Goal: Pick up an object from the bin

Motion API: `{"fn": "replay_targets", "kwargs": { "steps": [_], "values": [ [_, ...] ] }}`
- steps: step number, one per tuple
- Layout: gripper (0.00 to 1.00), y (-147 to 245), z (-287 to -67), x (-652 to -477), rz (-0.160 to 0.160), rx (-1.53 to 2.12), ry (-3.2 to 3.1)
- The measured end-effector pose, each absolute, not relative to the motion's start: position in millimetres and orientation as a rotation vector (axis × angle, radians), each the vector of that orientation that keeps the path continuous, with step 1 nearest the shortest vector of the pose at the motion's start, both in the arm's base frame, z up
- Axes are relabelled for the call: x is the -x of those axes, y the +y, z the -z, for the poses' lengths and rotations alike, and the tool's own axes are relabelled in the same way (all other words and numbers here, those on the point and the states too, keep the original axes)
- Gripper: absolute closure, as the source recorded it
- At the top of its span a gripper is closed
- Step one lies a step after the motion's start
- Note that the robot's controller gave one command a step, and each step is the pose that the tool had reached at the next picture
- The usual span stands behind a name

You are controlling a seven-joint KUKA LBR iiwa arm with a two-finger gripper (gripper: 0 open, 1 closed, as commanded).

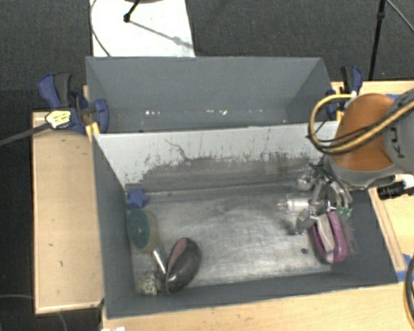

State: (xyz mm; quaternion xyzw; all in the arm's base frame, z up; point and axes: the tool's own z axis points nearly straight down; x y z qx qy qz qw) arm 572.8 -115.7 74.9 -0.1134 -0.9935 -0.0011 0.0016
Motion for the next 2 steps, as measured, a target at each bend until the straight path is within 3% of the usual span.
{"fn": "replay_targets", "kwargs": {
  "steps": [1,2],
  "values": [
    [1.0,-118.4,-78.7,-574.5,-0.001,0.351,-3.125],
    [1.0,-100.9,-306.5,-566.5,-0.004,-0.237,-3.145]
  ]
}}
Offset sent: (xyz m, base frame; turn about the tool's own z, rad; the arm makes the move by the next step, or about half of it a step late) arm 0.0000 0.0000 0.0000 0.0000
